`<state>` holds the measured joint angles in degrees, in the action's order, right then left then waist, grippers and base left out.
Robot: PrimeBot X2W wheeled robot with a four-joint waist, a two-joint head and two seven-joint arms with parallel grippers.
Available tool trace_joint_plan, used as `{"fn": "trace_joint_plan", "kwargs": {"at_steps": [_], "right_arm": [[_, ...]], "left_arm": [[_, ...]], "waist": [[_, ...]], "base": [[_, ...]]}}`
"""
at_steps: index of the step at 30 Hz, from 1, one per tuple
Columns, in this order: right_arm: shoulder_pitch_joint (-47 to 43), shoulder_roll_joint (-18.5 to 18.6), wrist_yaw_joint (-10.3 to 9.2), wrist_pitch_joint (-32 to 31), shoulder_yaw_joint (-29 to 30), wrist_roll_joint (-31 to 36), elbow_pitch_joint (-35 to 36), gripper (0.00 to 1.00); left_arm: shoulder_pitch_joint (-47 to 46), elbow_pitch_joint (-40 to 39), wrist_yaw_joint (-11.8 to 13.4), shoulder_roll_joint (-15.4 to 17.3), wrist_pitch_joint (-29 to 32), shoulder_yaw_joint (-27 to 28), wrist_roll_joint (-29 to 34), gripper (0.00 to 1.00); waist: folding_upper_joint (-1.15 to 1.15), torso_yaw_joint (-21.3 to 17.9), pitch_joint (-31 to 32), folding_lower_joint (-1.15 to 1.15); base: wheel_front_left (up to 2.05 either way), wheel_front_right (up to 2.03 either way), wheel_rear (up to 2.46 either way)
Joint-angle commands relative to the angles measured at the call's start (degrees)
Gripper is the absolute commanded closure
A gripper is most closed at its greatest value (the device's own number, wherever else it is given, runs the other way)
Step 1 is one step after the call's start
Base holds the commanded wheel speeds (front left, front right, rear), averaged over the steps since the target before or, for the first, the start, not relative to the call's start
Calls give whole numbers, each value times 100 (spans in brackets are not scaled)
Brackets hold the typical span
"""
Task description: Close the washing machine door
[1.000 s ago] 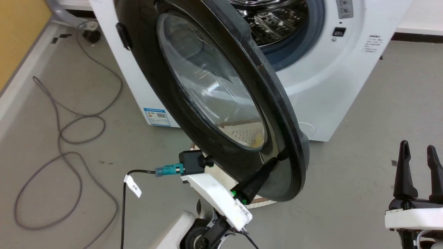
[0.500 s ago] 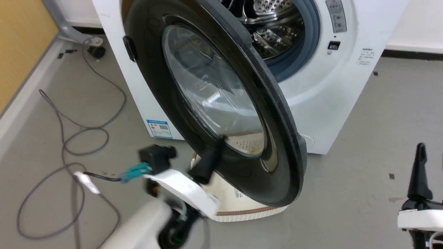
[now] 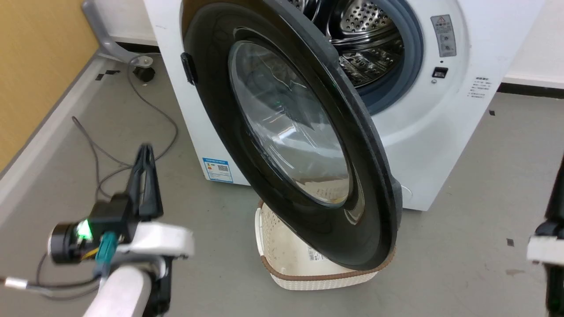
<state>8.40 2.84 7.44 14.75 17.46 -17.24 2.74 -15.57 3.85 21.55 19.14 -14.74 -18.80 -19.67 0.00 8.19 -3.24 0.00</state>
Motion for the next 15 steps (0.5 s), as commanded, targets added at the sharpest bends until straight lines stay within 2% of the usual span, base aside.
{"fn": "trace_joint_plan", "kwargs": {"at_steps": [1, 4, 5, 6, 7, 12, 15], "right_arm": [[153, 4, 5, 25, 19, -45, 67, 0], [386, 4, 5, 25, 3, -43, 255, 0], [467, 4, 5, 25, -19, -20, 347, 11], [550, 4, 5, 25, -45, -10, 444, 63], [623, 4, 5, 25, -106, -31, 543, 100], [868, 4, 5, 25, -596, -302, 1087, 100], [953, 4, 5, 25, -1163, -484, 1447, 100]], "left_arm": [[158, -60, 31, 26, -25, 70, 87, 0], [511, -228, 74, 18, -25, 297, 338, 0], [615, -304, 87, -2, -25, 370, 426, 0], [723, -361, 90, -12, -25, 425, 524, 0], [822, -416, 79, -40, -25, 474, 597, 0], [1230, -554, -61, -232, -25, 702, 818, 0], [1363, -585, -224, -407, -26, 827, 824, 0]], "waist": [[0, 23, 7, 0], [0, 78, 11, 0], [0, 102, 9, 0], [0, 126, 8, 0], [0, 153, 9, 0], [0, 275, 15, 0], [0, 336, 4, 0]], "base": [[0, 0, 0], [0, 0, 0], [0, 0, 0], [0, 0, 0], [0, 0, 0], [0, 0, 0], [0, 0, 0]]}}
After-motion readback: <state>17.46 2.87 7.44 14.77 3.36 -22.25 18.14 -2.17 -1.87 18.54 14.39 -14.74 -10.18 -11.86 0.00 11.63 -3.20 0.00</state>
